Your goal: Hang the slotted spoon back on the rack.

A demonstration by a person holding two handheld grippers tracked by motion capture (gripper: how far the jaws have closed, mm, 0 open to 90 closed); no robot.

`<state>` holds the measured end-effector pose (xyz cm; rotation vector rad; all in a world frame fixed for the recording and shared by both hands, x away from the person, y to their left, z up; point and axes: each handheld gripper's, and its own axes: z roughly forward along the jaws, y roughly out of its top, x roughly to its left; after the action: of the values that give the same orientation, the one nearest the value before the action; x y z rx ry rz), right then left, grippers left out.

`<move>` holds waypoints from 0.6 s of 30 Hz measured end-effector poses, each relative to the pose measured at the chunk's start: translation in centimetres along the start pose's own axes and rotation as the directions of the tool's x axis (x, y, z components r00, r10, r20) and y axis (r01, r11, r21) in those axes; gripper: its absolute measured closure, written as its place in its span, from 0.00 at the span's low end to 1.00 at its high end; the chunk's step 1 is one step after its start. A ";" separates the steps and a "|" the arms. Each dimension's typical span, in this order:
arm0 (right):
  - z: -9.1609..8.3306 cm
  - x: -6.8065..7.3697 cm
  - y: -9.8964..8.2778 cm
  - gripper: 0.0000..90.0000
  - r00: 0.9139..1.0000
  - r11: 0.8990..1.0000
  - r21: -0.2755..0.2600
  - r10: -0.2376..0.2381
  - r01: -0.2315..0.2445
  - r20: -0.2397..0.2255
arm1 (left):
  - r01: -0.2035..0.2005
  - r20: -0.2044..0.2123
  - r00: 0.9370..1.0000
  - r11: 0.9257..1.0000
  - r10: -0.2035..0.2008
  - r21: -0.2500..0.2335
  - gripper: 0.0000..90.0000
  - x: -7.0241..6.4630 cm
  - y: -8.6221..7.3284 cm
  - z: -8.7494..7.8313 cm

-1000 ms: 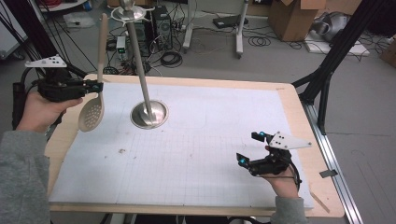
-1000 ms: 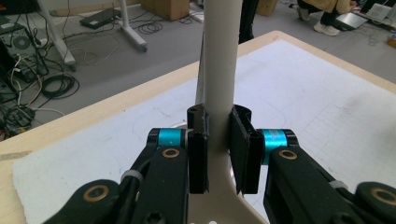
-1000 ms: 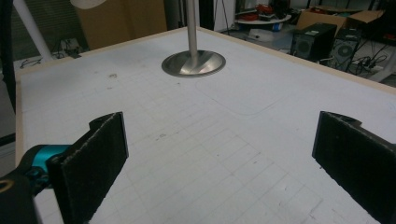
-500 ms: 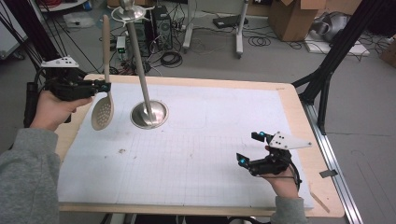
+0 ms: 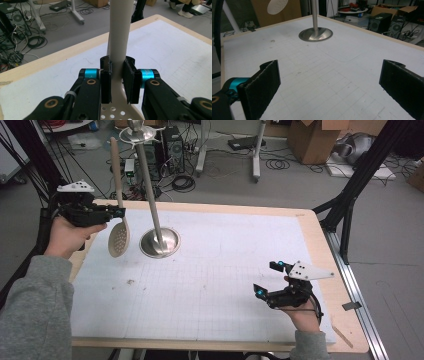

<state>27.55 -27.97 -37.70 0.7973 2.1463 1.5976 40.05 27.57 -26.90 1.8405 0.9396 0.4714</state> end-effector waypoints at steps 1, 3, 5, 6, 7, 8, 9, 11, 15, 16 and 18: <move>0.0 0.0 0.0 0.03 1.000 1.000 0.002 0.002 -0.002 -0.002 | 0.004 -0.002 1.000 1.000 -0.004 -0.002 0.86 0.0 0.0 0.1; 0.0 0.0 0.0 0.03 1.000 1.000 -0.003 -0.004 0.004 0.000 | 0.002 -0.007 1.000 1.000 -0.002 0.001 0.86 -0.1 0.0 0.3; 0.0 0.0 0.0 0.03 1.000 1.000 -0.003 -0.003 0.003 0.000 | 0.008 -0.009 1.000 1.000 -0.008 -0.003 0.86 -0.2 0.1 0.5; 0.0 0.0 0.0 0.03 1.000 1.000 -0.003 -0.001 0.001 0.001 | 0.006 -0.007 1.000 1.000 -0.006 -0.001 0.86 -0.2 0.1 0.6; -0.1 0.0 0.0 0.03 1.000 1.000 -0.002 0.000 0.000 0.000 | 0.014 -0.005 1.000 1.000 -0.014 -0.002 0.86 -0.3 0.1 0.7; -0.1 0.0 0.0 0.03 1.000 1.000 -0.001 0.001 -0.001 0.000 | 0.016 -0.003 1.000 1.000 -0.016 0.002 0.86 -0.3 0.2 0.8; -0.1 0.0 0.0 0.03 1.000 1.000 -0.001 0.002 -0.002 0.000 | 0.019 -0.004 1.000 1.000 -0.019 0.001 0.86 -0.4 0.2 0.9; -0.1 0.0 0.0 0.03 1.000 1.000 -0.001 0.002 -0.002 0.000 | 0.024 -0.011 1.000 1.000 -0.024 -0.002 0.86 -0.5 0.2 1.1; -0.1 0.0 0.0 0.03 1.000 1.000 -0.001 0.002 -0.002 -0.001 | 0.022 -0.022 1.000 1.000 -0.022 0.000 0.85 -0.6 0.3 1.3; -0.1 0.0 0.0 0.03 1.000 1.000 -0.001 0.000 0.000 0.000 | 0.021 -0.023 1.000 1.000 -0.021 -0.001 0.85 -0.6 0.3 1.4; -0.1 0.0 0.0 0.03 1.000 1.000 -0.002 -0.002 0.002 0.000 | 0.017 -0.029 0.999 1.000 -0.017 -0.001 0.85 -0.6 0.3 1.4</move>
<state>27.52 -28.02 -37.67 0.7948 2.1443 1.5990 40.73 26.19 -27.22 1.8278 0.9737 0.4893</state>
